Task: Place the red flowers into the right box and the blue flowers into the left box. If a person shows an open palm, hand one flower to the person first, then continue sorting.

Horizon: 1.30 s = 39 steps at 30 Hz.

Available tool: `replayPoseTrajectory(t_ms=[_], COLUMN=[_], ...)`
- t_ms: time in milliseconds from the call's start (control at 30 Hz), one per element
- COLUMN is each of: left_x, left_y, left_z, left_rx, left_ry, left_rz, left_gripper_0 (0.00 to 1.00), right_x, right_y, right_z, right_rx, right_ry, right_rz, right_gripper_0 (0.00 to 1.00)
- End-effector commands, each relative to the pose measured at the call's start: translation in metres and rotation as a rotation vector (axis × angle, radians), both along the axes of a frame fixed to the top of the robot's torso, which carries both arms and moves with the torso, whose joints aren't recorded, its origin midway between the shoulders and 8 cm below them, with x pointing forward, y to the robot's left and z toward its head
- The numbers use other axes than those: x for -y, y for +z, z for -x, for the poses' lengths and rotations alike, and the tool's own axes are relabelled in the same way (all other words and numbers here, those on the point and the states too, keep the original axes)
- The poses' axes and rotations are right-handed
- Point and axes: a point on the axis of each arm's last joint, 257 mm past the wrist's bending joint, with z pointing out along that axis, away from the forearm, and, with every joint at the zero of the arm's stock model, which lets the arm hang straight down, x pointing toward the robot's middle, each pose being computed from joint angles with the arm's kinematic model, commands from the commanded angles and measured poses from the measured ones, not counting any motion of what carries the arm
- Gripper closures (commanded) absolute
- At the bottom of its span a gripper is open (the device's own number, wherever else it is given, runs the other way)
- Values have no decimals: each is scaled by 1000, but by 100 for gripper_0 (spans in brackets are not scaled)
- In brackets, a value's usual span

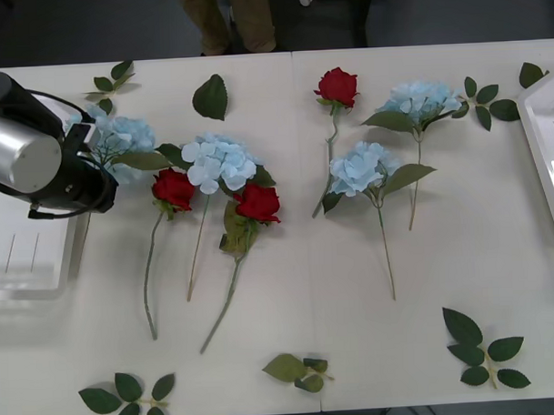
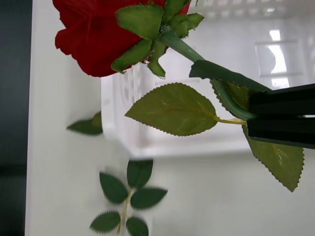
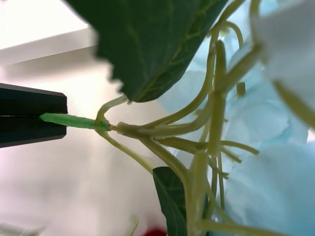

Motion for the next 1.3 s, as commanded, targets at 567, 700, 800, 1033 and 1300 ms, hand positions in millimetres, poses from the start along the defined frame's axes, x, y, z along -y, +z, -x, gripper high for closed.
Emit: replayPoseTrajectory(t_ms=[567,700,800,1033,1300], left_x=[-122,-172,-198,-242,-258], left_y=[141,143,139,121,91], left_z=[35,38,32,16,-3], left_rx=[-11,-12,16,92,153], left_ry=[186,308,375,476,516], left_rz=[25,31,55,59,24], left_gripper_0=[100,100,100,100,100], right_x=[135,125,125,123,99], right_y=[-37,-47,-47,-51,-54], right_z=[12,7,6,6,13], right_rx=[-68,-62,-58,-63,-74], right_ry=[9,19,20,28,53], right_rz=[443,421,423,422,263], right_gripper_0=[100,100,94,57,37])
